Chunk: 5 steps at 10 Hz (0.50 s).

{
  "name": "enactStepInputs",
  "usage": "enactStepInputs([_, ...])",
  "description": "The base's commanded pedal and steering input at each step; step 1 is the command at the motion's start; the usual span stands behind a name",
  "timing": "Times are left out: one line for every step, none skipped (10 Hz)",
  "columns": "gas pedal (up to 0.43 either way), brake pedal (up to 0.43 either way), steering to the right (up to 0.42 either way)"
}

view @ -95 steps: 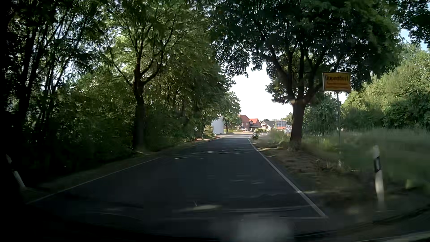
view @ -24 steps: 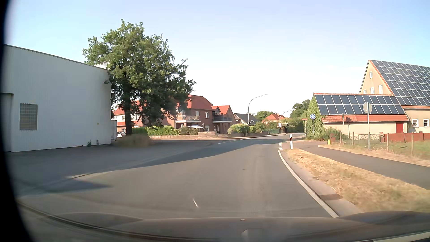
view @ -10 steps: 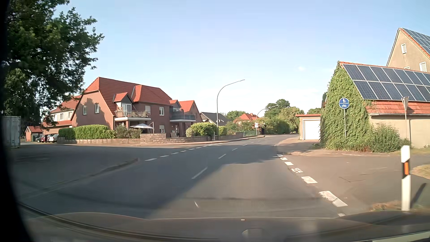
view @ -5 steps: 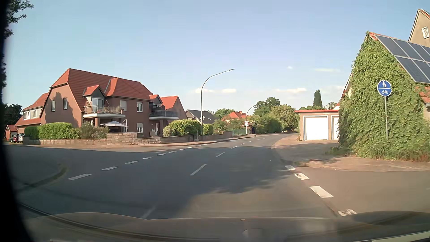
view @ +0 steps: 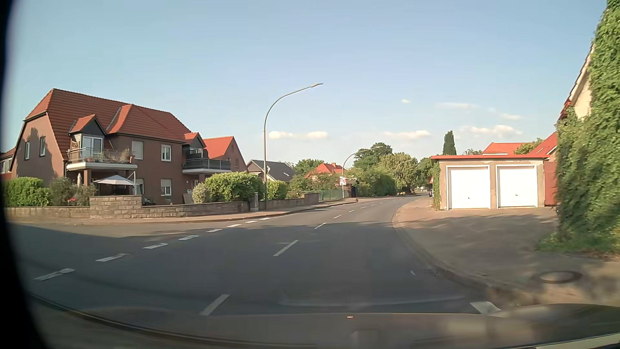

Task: Follow the waypoints while adhering to traffic rules and regulations

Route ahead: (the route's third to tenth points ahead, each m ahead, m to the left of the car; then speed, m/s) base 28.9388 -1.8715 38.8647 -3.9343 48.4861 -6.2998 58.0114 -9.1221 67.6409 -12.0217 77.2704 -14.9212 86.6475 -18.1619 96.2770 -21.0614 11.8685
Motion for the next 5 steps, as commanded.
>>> enactStepInputs([0.197,0.006,0.029])
enactStepInputs([0.197,0.006,0.03])
enactStepInputs([0.197,0.006,0.03])
enactStepInputs([0.197,0.006,0.034])
enactStepInputs([0.197,0.006,0.036])
